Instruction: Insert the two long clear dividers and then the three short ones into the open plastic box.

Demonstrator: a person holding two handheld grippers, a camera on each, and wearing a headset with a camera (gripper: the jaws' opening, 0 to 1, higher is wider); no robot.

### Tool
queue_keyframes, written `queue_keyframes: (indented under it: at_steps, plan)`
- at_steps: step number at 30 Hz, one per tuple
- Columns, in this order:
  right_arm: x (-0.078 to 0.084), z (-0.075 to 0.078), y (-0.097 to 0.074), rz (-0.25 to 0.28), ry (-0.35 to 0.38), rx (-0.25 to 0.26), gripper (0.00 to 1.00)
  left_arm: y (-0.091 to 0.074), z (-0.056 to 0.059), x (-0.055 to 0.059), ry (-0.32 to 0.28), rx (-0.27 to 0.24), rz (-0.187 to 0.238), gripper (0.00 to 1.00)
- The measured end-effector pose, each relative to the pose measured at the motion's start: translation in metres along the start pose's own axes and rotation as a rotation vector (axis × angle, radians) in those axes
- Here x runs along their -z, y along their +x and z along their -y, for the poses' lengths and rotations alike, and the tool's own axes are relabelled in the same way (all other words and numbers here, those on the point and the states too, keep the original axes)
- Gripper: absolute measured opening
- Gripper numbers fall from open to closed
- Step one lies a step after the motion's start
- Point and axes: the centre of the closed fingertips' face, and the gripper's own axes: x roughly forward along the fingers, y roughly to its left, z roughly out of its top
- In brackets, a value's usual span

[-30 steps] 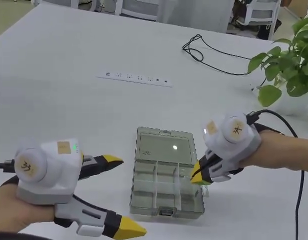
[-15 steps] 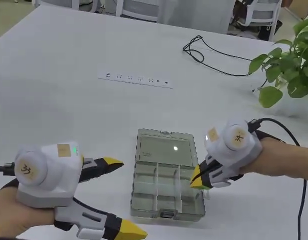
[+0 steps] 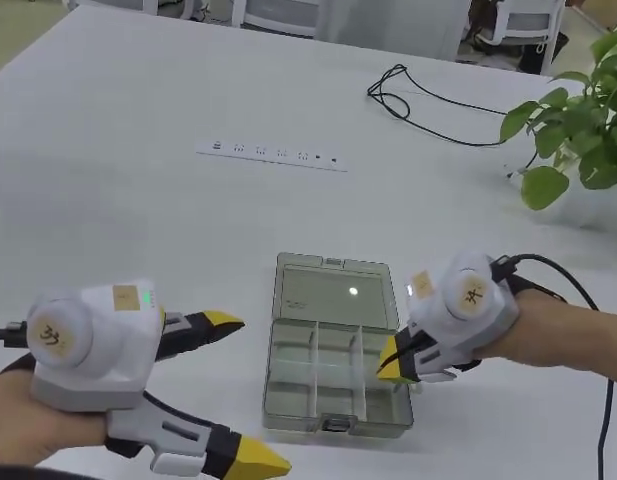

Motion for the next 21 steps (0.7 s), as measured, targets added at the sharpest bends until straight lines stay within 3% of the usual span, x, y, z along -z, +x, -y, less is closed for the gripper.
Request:
queue_keyframes:
  at_steps: [6, 21]
  plan:
    - [0.0026, 0.0000, 0.0048, -0.021, -0.017, 0.007, 0.03, -0.0004, -0.0009, 0.0019, -0.003, -0.002, -0.005, 0.99]
    - [0.0021, -0.0009, 0.0000, -0.006, 0.000, 0.027, 0.05, -0.0028, -0.0013, 0.0033, -0.005, -0.009, -0.010, 0.99]
